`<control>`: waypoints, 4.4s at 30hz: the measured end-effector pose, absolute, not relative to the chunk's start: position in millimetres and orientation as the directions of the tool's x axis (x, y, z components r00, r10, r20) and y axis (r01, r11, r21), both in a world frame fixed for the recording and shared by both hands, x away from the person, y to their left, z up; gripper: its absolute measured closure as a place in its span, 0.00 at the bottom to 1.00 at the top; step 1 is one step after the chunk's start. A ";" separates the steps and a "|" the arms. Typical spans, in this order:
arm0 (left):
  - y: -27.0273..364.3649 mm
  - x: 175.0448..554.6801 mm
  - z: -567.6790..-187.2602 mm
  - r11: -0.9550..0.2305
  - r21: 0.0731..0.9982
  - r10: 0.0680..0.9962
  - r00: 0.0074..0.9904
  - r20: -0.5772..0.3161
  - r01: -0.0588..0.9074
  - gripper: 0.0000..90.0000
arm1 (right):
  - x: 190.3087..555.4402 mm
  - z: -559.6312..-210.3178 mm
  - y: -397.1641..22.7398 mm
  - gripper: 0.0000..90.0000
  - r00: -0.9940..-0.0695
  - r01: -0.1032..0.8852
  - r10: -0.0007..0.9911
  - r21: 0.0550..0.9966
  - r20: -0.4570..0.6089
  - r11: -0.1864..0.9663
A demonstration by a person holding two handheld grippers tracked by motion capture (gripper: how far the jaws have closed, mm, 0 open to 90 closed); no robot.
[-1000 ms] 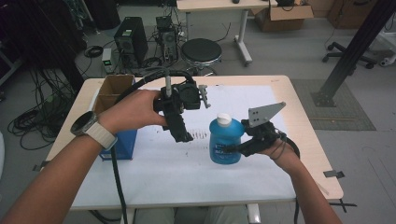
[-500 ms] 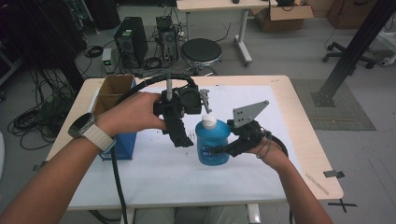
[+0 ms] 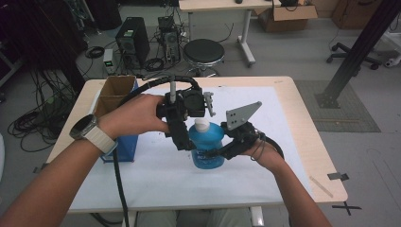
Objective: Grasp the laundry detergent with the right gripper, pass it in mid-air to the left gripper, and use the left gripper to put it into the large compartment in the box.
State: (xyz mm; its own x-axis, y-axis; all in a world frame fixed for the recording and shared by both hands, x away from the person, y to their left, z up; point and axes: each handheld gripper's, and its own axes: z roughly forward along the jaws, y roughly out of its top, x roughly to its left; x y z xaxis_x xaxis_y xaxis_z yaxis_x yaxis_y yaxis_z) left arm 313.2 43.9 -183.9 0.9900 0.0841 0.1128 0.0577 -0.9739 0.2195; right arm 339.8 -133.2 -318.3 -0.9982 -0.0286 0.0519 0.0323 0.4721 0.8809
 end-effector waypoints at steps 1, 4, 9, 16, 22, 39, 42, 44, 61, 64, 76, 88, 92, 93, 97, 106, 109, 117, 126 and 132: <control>43.7 313.2 -183.9 -0.974 0.220 0.085 0.990 0.112 0.058 0.07 | 339.7 -318.3 -131.9 0.49 -0.998 0.031 -0.031 0.881 0.052 0.472; 43.2 313.5 -184.2 -0.974 0.219 0.081 0.990 0.112 0.055 0.07 | 339.0 -318.0 -127.3 0.49 -0.998 0.027 -0.042 0.880 0.053 0.474; 41.9 313.6 -185.1 -0.975 0.216 0.080 0.991 0.108 0.055 0.07 | 338.4 -316.6 -121.3 0.49 -0.997 0.023 -0.055 0.880 0.056 0.474; 38.9 315.2 -188.2 -0.977 0.206 0.074 0.992 0.106 0.051 0.07 | 338.2 -315.3 -116.5 0.49 -0.996 0.017 -0.066 0.876 0.055 0.481; 36.7 318.4 -196.3 -0.981 0.184 0.078 0.992 0.096 0.059 0.07 | 337.6 -315.1 -113.2 0.49 -0.996 0.011 -0.072 0.873 0.053 0.487; 34.6 316.7 -202.3 -0.984 0.176 0.047 0.996 0.077 0.033 0.24 | 337.3 -315.4 -109.7 0.49 -0.996 0.013 -0.072 0.870 0.056 0.493; 34.8 316.6 -202.1 -0.983 0.178 0.048 0.996 0.078 0.033 0.25 | 337.3 -316.1 -109.5 0.49 -0.996 0.014 -0.072 0.870 0.057 0.493; 34.9 316.3 -202.1 -0.983 0.182 0.048 0.996 0.078 0.033 0.26 | 337.3 -316.4 -109.5 0.49 -0.996 0.015 -0.072 0.869 0.057 0.495; 34.8 314.1 -202.3 -0.983 0.185 0.031 0.997 0.077 0.016 0.38 | 337.0 -317.3 -108.8 0.49 -0.996 0.016 -0.072 0.869 0.060 0.494; 35.4 314.2 -202.3 -0.982 0.187 0.034 0.996 0.077 0.019 0.39 | 336.7 -318.1 -108.5 0.49 -0.995 0.018 -0.074 0.870 0.062 0.494; 36.1 312.7 -201.9 -0.982 0.188 0.033 0.996 0.079 0.017 0.42 | 335.6 -319.0 -107.5 0.49 -0.995 0.013 -0.082 0.870 0.061 0.493; 36.1 312.9 -200.5 -0.980 0.193 0.064 0.993 0.099 0.044 0.42 | 338.4 -317.5 -112.4 0.31 -0.993 0.061 -0.058 0.873 0.101 0.484; 40.7 314.9 -199.5 -0.980 0.185 0.091 0.991 0.094 0.073 0.42 | 341.0 -312.6 -129.7 0.21 -0.994 0.088 -0.010 0.859 0.108 0.504; 42.0 315.2 -199.3 -0.979 0.185 0.100 0.991 0.092 0.082 0.42 | 341.1 -311.4 -135.2 0.20 -0.994 0.100 0.006 0.854 0.112 0.511; 47.3 317.9 -198.8 -0.978 0.171 0.134 0.986 0.097 0.116 0.42 | 341.1 -308.3 -156.1 0.14 -0.991 0.136 0.078 0.828 0.111 0.544; 60.2 325.1 -185.8 -0.952 0.202 0.259 0.958 0.121 0.232 0.42 | 335.9 -302.1 -189.5 0.07 -0.968 0.219 0.244 0.696 0.065 0.683; 61.6 327.3 -179.8 -0.943 0.197 0.295 0.946 0.132 0.267 0.42 | 334.3 -299.5 -196.7 0.07 -0.960 0.237 0.278 0.632 0.035 0.738; 71.3 337.2 -162.5 -0.889 0.207 0.440 0.887 0.144 0.408 0.42 | 326.7 -288.0 -216.2 0.07 -0.949 0.272 0.315 0.481 -0.008 0.833; 85.0 345.6 -135.7 -0.792 0.254 0.603 0.777 0.180 0.556 0.42 | 324.0 -277.2 -237.3 0.08 -0.938 0.308 0.346 0.411 -0.017 0.858; 98.4 356.1 -123.1 -0.707 0.280 0.701 0.696 0.156 0.649 0.42 | 324.9 -276.2 -243.3 0.08 -0.932 0.323 0.361 0.381 -0.030 0.867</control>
State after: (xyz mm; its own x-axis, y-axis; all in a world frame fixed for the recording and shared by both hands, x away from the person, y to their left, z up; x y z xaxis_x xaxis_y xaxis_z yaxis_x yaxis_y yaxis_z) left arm 356.1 98.4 -123.1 0.6958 0.7011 0.1561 0.6494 -0.7069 0.2803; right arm 324.9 -243.3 -276.2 -0.9322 0.3607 -0.0304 0.3229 0.8666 0.3806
